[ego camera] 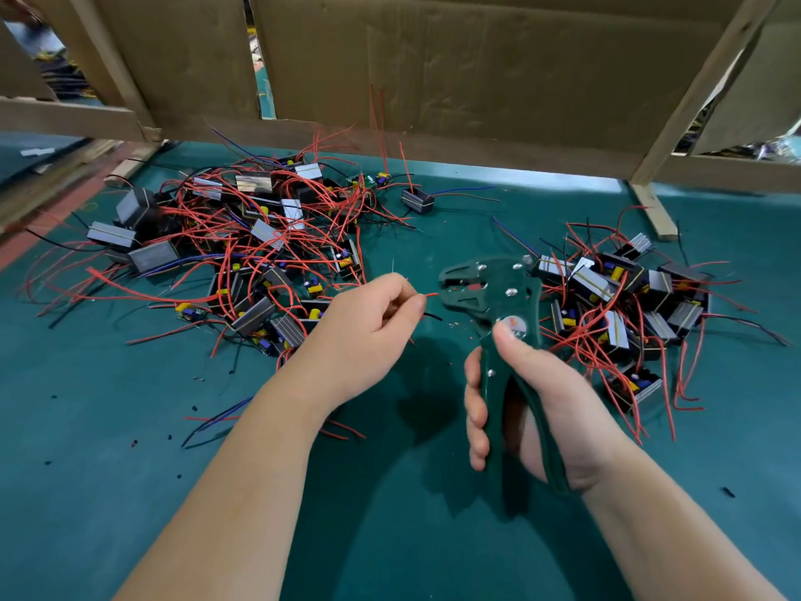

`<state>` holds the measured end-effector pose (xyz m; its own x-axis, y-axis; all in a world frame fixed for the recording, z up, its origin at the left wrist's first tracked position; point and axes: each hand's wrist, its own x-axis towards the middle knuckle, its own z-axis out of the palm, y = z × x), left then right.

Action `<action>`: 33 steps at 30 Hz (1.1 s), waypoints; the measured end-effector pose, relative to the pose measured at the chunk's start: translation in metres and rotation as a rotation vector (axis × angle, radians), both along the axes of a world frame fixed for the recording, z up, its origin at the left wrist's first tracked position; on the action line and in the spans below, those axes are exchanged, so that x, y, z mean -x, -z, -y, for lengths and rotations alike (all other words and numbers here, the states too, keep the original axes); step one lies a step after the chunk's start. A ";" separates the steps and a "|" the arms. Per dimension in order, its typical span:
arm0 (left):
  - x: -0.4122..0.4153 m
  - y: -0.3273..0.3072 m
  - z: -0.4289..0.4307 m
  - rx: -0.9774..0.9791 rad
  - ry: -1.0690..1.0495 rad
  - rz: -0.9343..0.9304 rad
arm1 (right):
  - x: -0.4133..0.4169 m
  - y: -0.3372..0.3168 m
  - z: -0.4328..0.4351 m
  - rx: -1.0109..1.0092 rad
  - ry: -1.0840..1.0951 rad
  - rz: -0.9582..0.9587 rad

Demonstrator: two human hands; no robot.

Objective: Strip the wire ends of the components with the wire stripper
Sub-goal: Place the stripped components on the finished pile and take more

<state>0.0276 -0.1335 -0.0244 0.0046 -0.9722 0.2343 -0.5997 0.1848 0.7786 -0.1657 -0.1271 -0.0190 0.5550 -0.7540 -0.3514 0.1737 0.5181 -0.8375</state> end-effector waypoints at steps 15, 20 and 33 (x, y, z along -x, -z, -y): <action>-0.005 0.000 0.001 0.046 -0.043 -0.098 | 0.013 0.003 0.008 -0.025 -0.046 0.107; -0.002 -0.003 0.001 0.042 -0.061 -0.222 | 0.007 0.004 0.006 -0.103 -0.106 0.073; 0.008 -0.007 -0.002 0.038 0.022 -0.298 | 0.003 0.000 0.001 -0.087 -0.239 0.224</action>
